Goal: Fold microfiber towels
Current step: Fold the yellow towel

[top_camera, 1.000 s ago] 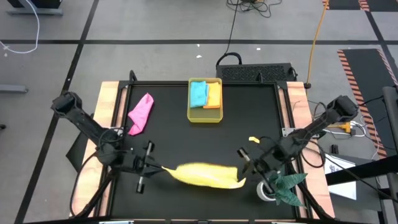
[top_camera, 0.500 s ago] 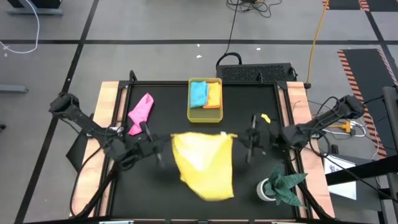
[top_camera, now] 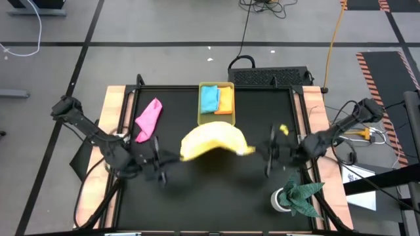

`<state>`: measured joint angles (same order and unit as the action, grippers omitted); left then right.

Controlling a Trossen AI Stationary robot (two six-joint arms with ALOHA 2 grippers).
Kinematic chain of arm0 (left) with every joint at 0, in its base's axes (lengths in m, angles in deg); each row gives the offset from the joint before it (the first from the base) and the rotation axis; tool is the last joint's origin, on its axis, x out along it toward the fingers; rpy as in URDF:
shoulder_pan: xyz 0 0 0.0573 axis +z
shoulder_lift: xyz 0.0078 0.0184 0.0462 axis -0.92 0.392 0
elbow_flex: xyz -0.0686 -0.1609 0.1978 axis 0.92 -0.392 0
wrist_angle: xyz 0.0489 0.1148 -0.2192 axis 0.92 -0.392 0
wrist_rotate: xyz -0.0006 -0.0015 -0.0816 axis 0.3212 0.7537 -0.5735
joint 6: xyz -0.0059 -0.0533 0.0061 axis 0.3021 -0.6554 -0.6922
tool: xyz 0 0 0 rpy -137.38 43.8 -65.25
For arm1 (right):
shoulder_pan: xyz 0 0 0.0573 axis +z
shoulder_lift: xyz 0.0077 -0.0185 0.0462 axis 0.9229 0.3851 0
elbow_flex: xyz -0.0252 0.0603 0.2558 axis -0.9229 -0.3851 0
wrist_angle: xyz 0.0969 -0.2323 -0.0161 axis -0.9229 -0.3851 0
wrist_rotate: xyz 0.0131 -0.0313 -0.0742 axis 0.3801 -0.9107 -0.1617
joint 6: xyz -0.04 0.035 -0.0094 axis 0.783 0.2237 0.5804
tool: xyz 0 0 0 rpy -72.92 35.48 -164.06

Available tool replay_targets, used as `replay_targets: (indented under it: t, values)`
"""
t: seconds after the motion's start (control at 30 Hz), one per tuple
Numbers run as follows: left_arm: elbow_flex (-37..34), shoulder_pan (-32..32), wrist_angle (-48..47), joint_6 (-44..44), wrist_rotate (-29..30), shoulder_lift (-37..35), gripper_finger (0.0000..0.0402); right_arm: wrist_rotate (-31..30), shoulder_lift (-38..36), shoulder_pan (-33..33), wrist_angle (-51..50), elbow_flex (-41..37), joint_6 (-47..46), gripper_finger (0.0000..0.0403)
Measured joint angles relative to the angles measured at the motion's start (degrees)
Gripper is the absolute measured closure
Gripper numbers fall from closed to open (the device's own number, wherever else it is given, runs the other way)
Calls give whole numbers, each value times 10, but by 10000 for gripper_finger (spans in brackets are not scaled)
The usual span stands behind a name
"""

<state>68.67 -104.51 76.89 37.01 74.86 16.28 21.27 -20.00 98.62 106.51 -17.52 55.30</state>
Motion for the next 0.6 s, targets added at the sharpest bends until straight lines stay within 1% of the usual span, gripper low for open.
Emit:
replay_targets:
  t: [0.07, 0.1, 0.17, 0.27, 0.3, 0.4, 0.53, 0.6]
  values:
    - [-2, -7, -76, -98, -31, 9, 397, 70, 13, 14, -28, -16, -89, 403]
    - [-6, -8, -98, -150, -53, 18, 398, 113, 21, 19, -29, -29, -136, 403]
    - [-20, -8, -109, -246, -102, 44, 395, 196, 40, 27, -21, -55, -214, 403]
    - [-37, -21, -95, -348, -160, 94, 393, 308, 73, 30, 24, -92, -299, 403]
    - [-37, -27, -82, -372, -172, 113, 395, 341, 84, 31, 41, -104, -320, 403]
    - [-38, -50, -48, -421, -176, 169, 397, 424, 118, 29, 80, -132, -360, 403]
    - [-37, -73, 35, -440, -175, 234, 386, 472, 156, 29, 106, -150, -367, 403]
    - [-37, -81, 66, -443, -175, 263, 387, 492, 173, 29, 113, -153, -375, 403]
